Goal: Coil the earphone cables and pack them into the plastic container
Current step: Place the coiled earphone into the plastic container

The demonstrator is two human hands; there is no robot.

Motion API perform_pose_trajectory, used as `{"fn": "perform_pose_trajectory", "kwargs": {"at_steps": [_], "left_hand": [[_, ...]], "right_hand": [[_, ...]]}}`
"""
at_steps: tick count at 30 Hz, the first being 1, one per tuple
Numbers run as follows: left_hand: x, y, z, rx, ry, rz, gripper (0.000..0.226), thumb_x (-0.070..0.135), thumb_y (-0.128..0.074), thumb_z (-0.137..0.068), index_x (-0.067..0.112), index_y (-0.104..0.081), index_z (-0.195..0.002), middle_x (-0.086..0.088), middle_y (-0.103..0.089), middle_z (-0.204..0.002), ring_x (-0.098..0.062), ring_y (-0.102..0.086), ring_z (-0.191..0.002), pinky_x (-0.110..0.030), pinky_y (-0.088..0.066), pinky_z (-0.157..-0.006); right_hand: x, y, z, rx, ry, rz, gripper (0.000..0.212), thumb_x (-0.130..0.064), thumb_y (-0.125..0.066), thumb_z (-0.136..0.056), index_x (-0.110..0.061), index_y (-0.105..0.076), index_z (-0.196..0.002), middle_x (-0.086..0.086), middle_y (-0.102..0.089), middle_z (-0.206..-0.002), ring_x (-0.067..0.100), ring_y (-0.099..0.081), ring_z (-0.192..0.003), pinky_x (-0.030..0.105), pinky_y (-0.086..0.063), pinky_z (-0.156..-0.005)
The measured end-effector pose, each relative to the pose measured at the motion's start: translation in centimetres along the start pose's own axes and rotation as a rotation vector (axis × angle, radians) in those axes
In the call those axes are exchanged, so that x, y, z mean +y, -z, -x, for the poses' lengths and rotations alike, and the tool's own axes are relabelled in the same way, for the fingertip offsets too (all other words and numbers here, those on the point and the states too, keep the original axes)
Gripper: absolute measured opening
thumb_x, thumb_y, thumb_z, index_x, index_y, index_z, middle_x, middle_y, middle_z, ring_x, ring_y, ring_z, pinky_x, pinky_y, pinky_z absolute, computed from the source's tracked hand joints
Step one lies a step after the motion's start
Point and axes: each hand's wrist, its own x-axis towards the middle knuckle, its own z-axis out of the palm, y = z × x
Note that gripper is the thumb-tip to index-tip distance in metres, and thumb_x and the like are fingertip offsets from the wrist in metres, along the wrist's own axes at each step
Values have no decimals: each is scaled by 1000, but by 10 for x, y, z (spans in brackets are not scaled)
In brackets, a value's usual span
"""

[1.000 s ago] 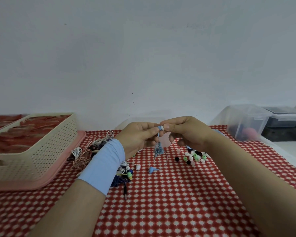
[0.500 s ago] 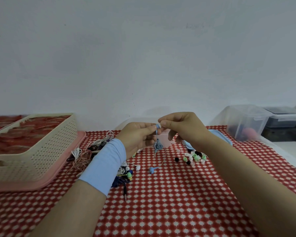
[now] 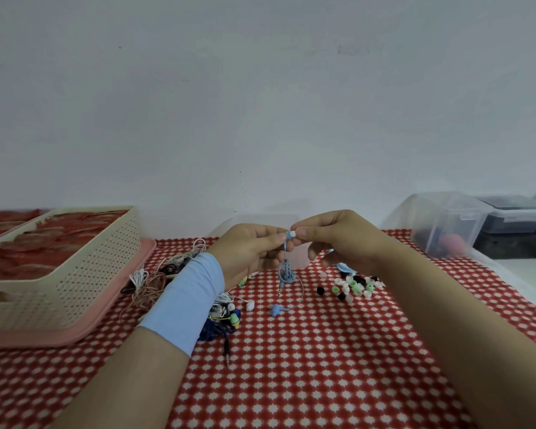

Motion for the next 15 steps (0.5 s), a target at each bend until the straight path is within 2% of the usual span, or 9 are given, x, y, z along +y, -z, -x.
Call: {"fn": "perform_pose_trajectory", "kwargs": {"at_steps": [7,15], "left_hand": [[-1,-5,1,40,-29,-86,17,3,-59,-95,-5,-67,-107,-6,-68,-76,-8,-60,-59,-17,-52,-57],[-5,-8,0,24,-9,54,15,2,-54,-96,-1,-68,-102,-4,-68,-76,-7,-58,-59,-16,-52,-58]], "right_hand": [[3,0,-1,-18,-11,33,16,-18,-73,-92,-8,-80,-101,13,-78,-98,15,-61,-63,26,-44,-54],[8,2,-3,-52,3,-17,12,-18,-71,-92,-9,-80,-95,10,-75,-91,13,-58,-59,24,-40,-52]]}}
